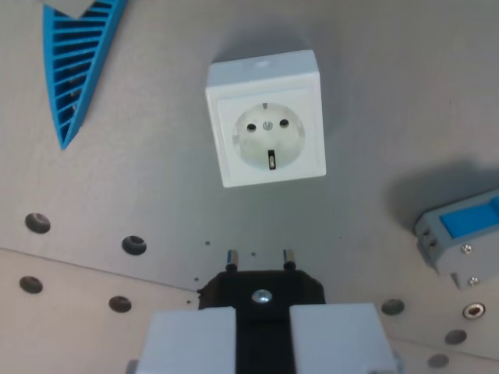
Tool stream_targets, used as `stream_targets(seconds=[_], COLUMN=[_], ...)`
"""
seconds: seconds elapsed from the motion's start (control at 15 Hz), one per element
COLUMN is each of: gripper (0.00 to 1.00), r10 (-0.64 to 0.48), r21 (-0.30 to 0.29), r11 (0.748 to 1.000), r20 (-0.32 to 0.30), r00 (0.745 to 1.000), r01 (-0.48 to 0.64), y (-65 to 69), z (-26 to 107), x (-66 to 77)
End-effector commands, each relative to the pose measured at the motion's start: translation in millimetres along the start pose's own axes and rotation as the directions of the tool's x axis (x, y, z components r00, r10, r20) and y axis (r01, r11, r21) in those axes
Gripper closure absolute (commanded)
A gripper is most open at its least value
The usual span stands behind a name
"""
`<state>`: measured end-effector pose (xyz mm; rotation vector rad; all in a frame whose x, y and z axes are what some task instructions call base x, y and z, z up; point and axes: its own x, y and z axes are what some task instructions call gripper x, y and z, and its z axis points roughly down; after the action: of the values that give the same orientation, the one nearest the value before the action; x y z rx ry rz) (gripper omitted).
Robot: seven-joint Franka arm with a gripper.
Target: Move above the white socket
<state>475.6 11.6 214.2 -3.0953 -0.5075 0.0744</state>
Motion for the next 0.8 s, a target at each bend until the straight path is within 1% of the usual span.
stream_targets(seconds=[0.07,0.8], gripper=[1.00,1.00], r10=[-0.087,-0.108], r21=[-0.032,-0.038], r11=[0.996,0.994], r20=[-0.093,-0.095], r00=[0.992,0.990], r01=[0.084,0.105], y=[5.1,9.5], z=[16.6,71.8], x=[-4.6,-5.0])
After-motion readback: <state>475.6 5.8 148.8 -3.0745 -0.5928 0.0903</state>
